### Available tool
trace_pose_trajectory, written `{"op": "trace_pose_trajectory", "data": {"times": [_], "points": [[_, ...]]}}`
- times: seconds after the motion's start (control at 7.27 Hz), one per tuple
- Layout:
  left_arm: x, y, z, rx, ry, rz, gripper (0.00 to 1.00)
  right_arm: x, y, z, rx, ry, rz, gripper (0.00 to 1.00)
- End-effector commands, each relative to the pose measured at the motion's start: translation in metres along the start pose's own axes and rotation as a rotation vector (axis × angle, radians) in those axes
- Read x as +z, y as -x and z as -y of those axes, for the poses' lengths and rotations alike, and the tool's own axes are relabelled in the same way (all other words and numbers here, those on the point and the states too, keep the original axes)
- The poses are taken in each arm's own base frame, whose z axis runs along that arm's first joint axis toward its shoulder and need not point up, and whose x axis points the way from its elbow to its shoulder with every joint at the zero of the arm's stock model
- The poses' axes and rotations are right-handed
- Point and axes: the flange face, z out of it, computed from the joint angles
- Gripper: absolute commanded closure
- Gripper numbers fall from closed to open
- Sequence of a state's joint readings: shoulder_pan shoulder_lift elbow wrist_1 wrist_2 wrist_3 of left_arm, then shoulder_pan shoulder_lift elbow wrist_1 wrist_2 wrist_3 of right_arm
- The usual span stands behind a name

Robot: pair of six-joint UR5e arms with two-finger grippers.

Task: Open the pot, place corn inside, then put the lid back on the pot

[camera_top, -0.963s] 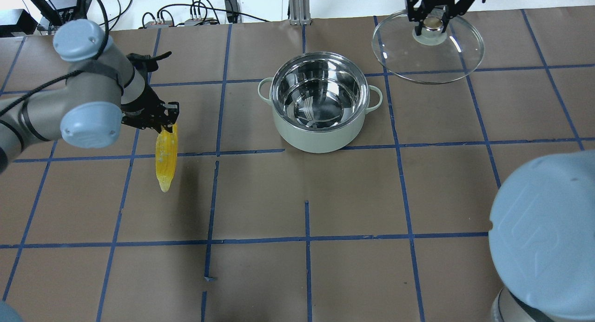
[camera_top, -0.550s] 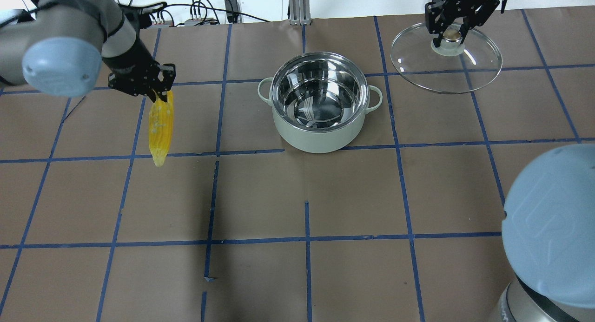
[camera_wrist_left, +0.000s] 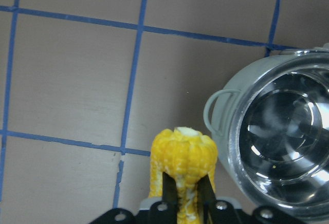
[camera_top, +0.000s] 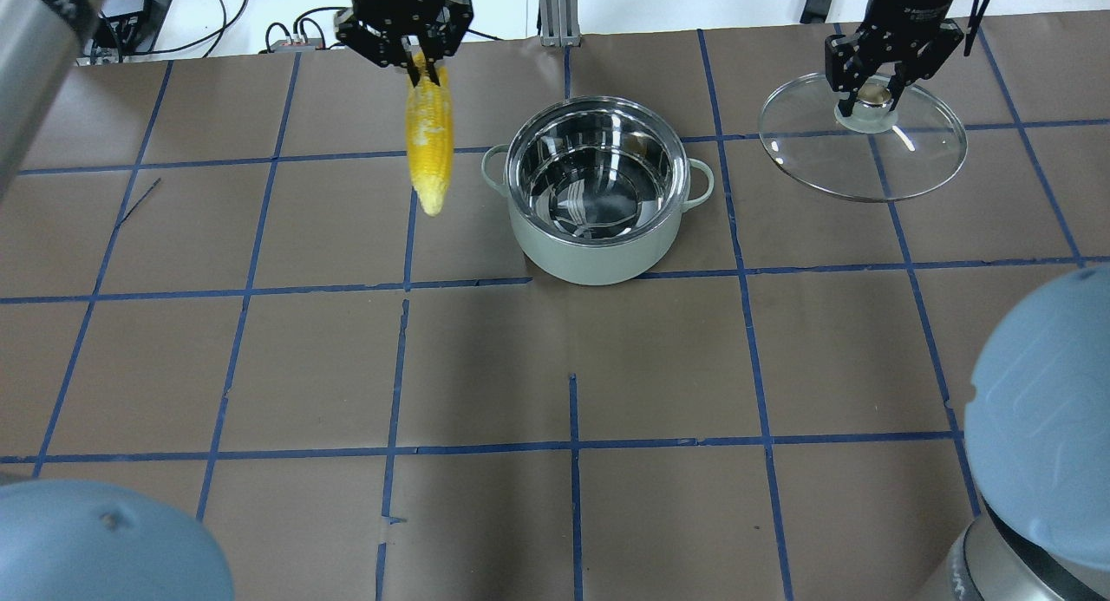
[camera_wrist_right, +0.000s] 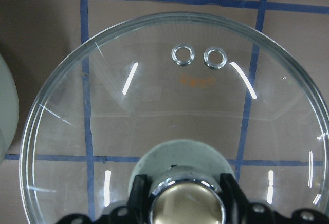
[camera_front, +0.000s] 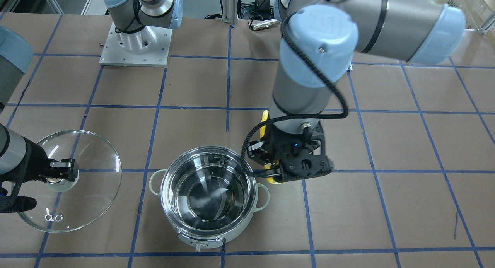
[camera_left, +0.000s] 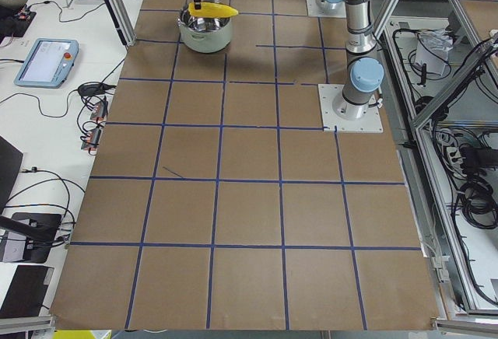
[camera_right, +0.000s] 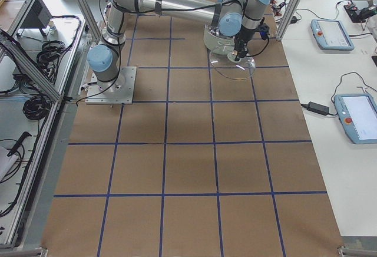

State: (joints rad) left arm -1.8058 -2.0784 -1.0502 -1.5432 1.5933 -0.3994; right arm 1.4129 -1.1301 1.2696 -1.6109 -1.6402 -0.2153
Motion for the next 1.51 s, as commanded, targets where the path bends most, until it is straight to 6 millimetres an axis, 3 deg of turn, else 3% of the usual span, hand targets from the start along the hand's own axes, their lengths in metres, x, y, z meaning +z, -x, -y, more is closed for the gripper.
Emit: {"op": "trace_pose_trajectory", "data": {"times": [0.0, 0.14, 0.41, 0.55, 0.69, 0.83, 1.1, 1.24, 1.38], "points": [[0.076, -0.084, -0.002, -0.025, -0.028, -0.022, 0.98, 0.008, 0.003, -0.013, 0.006, -0.037, -0.008, 0.73], [0.084, -0.107, -0.008, -0.015, -0.042, -0.027, 0.98, 0.006, 0.003, -0.011, 0.007, -0.067, -0.014, 0.73], [0.077, -0.114, 0.001, -0.014, -0.058, -0.04, 0.98, 0.006, 0.003, -0.011, 0.007, -0.067, -0.016, 0.73], [0.096, -0.123, -0.004, -0.01, -0.032, -0.03, 0.88, 0.006, 0.002, -0.01, 0.007, -0.068, -0.014, 0.73], [0.105, -0.123, -0.005, -0.017, -0.021, -0.016, 0.37, 0.005, 0.001, -0.01, 0.007, -0.068, -0.016, 0.73], [0.107, -0.123, -0.006, -0.016, -0.015, -0.014, 0.0, 0.005, 0.002, -0.011, 0.007, -0.068, -0.016, 0.73], [0.101, -0.102, 0.012, 0.031, -0.022, -0.013, 0.0, 0.004, 0.003, -0.011, 0.009, -0.072, -0.015, 0.73], [0.083, -0.07, 0.028, 0.155, -0.011, -0.005, 0.0, -0.001, 0.003, -0.011, 0.011, -0.076, -0.016, 0.72], [0.065, -0.04, 0.035, 0.162, 0.011, 0.006, 0.0, -0.01, 0.008, -0.015, 0.03, -0.089, -0.018, 0.72]]}}
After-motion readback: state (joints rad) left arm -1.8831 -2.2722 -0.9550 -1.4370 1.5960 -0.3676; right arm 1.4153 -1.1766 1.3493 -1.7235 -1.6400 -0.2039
